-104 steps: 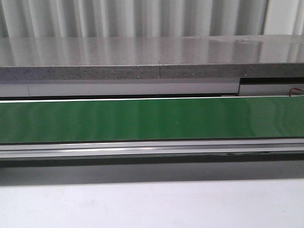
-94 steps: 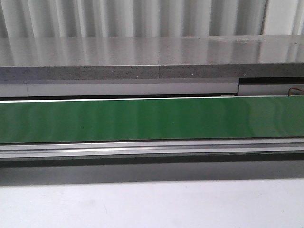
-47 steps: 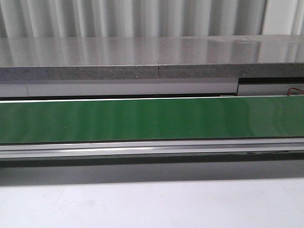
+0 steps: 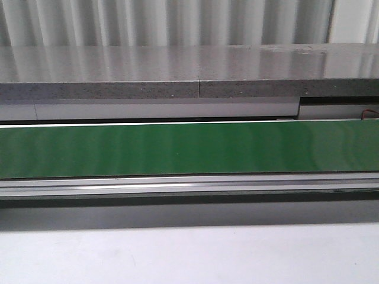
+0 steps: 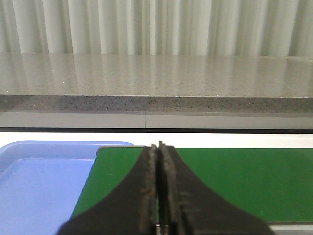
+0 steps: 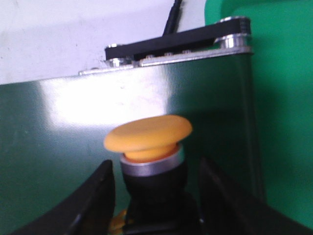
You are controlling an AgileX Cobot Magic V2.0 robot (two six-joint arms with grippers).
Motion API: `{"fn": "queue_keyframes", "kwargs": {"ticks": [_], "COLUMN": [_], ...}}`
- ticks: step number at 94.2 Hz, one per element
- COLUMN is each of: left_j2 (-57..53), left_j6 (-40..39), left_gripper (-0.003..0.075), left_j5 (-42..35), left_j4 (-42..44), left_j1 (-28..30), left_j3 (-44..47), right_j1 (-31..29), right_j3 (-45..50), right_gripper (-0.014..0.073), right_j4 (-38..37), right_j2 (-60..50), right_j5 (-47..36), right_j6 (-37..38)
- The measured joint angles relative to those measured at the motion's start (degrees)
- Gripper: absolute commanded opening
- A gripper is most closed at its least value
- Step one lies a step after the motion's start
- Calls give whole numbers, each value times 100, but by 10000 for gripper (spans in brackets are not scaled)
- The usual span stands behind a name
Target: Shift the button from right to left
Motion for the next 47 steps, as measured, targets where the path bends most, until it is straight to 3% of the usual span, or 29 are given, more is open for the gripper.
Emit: {"fn": "queue_keyframes", "kwargs": {"ticks": [37,47], "left_j2": [0,0], "left_j6": [0,0], "left_gripper": [-20,-20], "left_j5": [0,0], "left_j4": [0,0], "left_j1": [0,0], "left_j3": [0,0], "right_j1": [33,33], "right_j3": [445,445], "right_gripper": [291,326], "right_j4": [-169,-169], "right_j2": [78,205], "right_j5": [-534,-557], "right_j6": [181,185]}}
